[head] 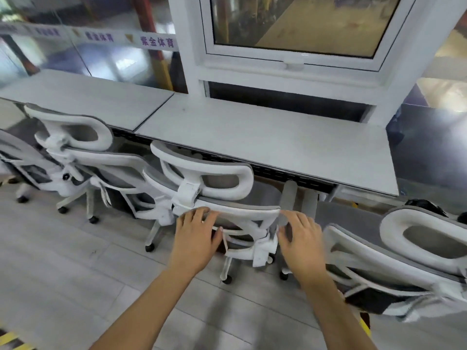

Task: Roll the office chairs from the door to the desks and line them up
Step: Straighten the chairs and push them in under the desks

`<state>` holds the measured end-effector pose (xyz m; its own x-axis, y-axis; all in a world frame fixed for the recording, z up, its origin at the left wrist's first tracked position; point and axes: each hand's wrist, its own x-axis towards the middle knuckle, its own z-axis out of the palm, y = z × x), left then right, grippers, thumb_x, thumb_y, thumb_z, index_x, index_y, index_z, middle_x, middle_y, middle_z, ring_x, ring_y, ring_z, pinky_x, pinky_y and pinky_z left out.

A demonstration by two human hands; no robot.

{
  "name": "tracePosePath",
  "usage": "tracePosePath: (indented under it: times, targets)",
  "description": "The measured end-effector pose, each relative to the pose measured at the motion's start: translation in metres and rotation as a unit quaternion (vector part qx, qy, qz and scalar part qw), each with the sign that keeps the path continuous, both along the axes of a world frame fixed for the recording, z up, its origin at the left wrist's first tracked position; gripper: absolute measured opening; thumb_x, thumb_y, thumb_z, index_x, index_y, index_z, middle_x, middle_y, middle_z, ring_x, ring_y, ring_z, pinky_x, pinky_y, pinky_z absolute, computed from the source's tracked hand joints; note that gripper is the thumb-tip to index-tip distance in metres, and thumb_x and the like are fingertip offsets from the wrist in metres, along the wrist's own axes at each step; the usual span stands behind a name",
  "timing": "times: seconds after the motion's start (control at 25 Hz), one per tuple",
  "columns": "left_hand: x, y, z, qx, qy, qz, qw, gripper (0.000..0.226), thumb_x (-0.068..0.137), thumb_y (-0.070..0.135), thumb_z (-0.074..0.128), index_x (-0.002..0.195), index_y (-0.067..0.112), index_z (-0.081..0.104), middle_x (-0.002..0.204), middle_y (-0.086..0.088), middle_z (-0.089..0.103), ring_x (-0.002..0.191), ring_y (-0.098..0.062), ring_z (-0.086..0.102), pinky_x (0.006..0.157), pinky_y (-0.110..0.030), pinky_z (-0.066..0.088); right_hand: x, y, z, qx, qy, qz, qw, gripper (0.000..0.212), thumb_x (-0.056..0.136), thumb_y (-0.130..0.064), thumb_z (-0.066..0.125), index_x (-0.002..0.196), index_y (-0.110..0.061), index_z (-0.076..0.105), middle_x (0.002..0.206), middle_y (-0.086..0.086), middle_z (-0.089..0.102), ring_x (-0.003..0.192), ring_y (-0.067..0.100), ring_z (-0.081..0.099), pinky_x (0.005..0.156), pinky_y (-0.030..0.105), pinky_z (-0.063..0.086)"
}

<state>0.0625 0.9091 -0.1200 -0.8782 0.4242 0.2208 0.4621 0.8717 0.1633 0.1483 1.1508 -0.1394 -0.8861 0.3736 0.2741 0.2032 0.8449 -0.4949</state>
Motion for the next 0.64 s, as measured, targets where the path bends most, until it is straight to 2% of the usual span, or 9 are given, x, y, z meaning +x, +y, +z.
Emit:
tracePosePath:
  times: [0.12, 0.24, 0.4, 0.52, 0.64]
  targets:
    - [-0.01, -0.055, 0.021, 0.026, 0.005, -0.009, 1.0, 0.042, 0.089, 0.046, 0.037, 0.117, 0.027, 0.061, 0.119, 0.002, 0.06, 0.107, -0.026, 0.055, 0.09, -0.042, 0.044, -0.027, -0.069, 0.016, -0.015, 0.028, 0.034, 0.999, 0.035, 0.09, -0.017, 0.063, 0.124, -0.025, 0.06, 0.118, -0.004, 0.063, 0.109, 0.022, 0.055, 0.096, 0.035, 0.038]
    - [-0.022, -0.127, 0.032, 0.055, 0.022, -0.018, 0.998, 0.033, 0.091, 0.042, 0.042, 0.113, 0.027, 0.061, 0.113, 0.005, 0.059, 0.102, -0.022, 0.053, 0.086, -0.037, 0.041, -0.053, -0.146, 0.025, -0.034, 0.042, 0.049, 0.997, 0.034, 0.092, -0.022, 0.061, 0.126, -0.025, 0.059, 0.12, -0.004, 0.062, 0.113, 0.02, 0.053, 0.097, 0.039, 0.042]
    - [-0.049, -0.224, 0.034, 0.062, 0.018, -0.007, 0.998, 0.025, 0.092, 0.038, 0.05, 0.113, 0.028, 0.06, 0.113, 0.007, 0.058, 0.1, -0.021, 0.052, 0.087, -0.036, 0.041, -0.091, -0.245, 0.028, -0.041, 0.054, 0.067, 0.995, 0.031, 0.093, -0.021, 0.062, 0.123, -0.024, 0.061, 0.119, -0.003, 0.063, 0.11, 0.021, 0.054, 0.094, 0.039, 0.042]
    - [-0.068, -0.281, 0.032, 0.065, 0.008, 0.005, 0.998, 0.022, 0.092, 0.036, 0.055, 0.112, 0.028, 0.06, 0.113, 0.008, 0.059, 0.099, -0.021, 0.053, 0.088, -0.036, 0.041, -0.116, -0.293, 0.028, -0.041, 0.045, 0.071, 0.996, 0.028, 0.093, -0.02, 0.062, 0.121, -0.023, 0.062, 0.117, -0.003, 0.064, 0.107, 0.023, 0.056, 0.093, 0.038, 0.042]
    - [-0.101, -0.319, 0.029, 0.067, 0.005, 0.018, 0.998, 0.024, 0.093, 0.039, 0.05, 0.112, 0.028, 0.06, 0.112, 0.008, 0.058, 0.097, -0.021, 0.053, 0.088, -0.036, 0.041, -0.149, -0.323, 0.031, -0.034, 0.038, 0.07, 0.996, 0.028, 0.093, -0.019, 0.062, 0.121, -0.022, 0.063, 0.118, -0.003, 0.064, 0.108, 0.022, 0.056, 0.093, 0.032, 0.037]
